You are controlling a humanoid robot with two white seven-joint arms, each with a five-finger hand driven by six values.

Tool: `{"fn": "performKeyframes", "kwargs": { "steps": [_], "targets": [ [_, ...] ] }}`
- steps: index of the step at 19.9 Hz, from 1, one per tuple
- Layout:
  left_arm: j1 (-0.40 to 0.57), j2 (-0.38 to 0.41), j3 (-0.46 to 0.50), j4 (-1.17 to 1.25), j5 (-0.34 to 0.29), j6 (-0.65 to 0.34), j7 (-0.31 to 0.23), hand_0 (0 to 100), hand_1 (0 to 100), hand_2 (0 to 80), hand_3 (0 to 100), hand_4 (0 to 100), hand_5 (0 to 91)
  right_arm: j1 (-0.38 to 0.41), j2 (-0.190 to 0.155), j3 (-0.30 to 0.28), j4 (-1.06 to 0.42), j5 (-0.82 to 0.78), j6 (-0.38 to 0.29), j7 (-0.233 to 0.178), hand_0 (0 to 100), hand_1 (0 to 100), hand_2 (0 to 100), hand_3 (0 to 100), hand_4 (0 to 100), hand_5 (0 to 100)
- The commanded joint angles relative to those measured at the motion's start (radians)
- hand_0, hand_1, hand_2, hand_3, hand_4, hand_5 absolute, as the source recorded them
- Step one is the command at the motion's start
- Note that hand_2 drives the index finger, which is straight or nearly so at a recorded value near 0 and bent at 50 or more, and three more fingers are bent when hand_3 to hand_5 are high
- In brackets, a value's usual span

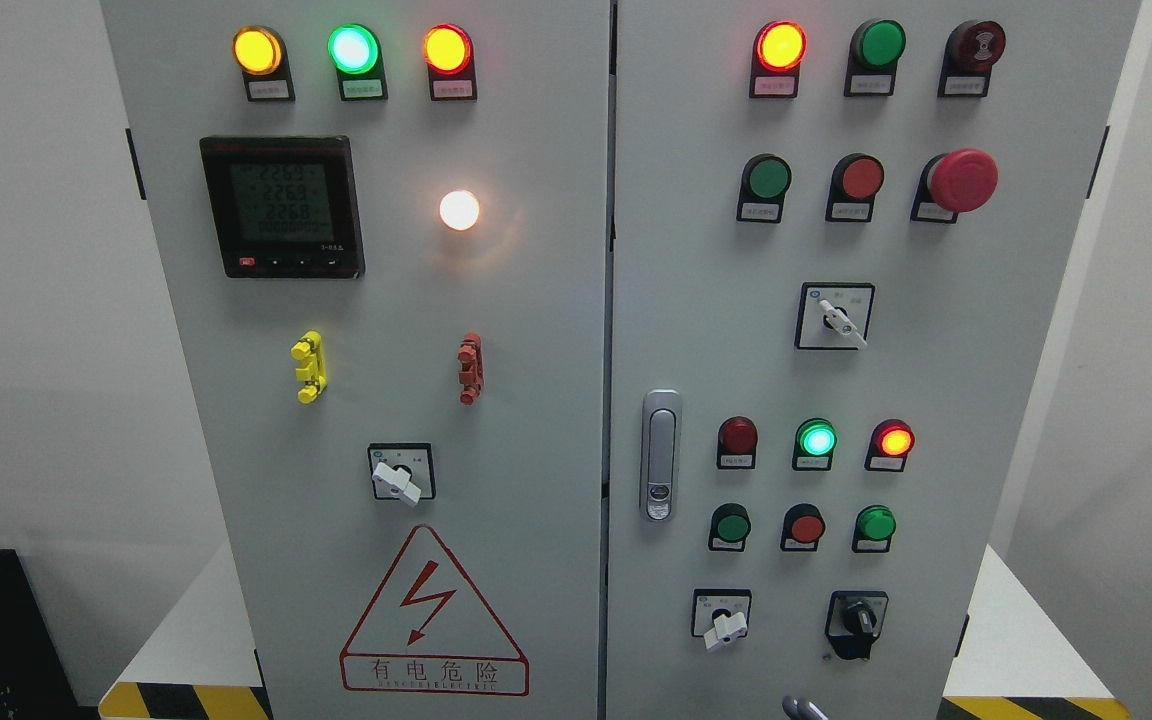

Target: Press green start button

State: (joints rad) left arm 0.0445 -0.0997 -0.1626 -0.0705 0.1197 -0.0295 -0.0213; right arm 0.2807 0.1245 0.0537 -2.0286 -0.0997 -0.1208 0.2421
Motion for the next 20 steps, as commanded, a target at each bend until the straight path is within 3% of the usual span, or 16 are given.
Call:
{"fn": "performKeyframes", "kwargs": {
  "steps": [1,15,20],
  "targets": [
    [0.0,0.0,0.0,0.0,0.0,0.0,0.0,12,56,0.0,0,0,0.0,0.0,0.0,-0.005,-0.001,0.0,0.0,0.0,4,19,0,0,0,0],
    [0.0,0.0,0.0,0.0,0.0,0.0,0.0,12,56,0.0,0,0,0.0,0.0,0.0,-0.006,0.002,0.024,-0.04,-0.006,3,23,0,0,0,0],
    [0.0,0.0,0.0,0.0,0.0,0.0,0.0,12,56,0.0,0,0,0.0,-0.017,-0.003,-0.015,0.005,0.08,-0.059,-0.014,9,27,0,0,0,0]
  ]
}}
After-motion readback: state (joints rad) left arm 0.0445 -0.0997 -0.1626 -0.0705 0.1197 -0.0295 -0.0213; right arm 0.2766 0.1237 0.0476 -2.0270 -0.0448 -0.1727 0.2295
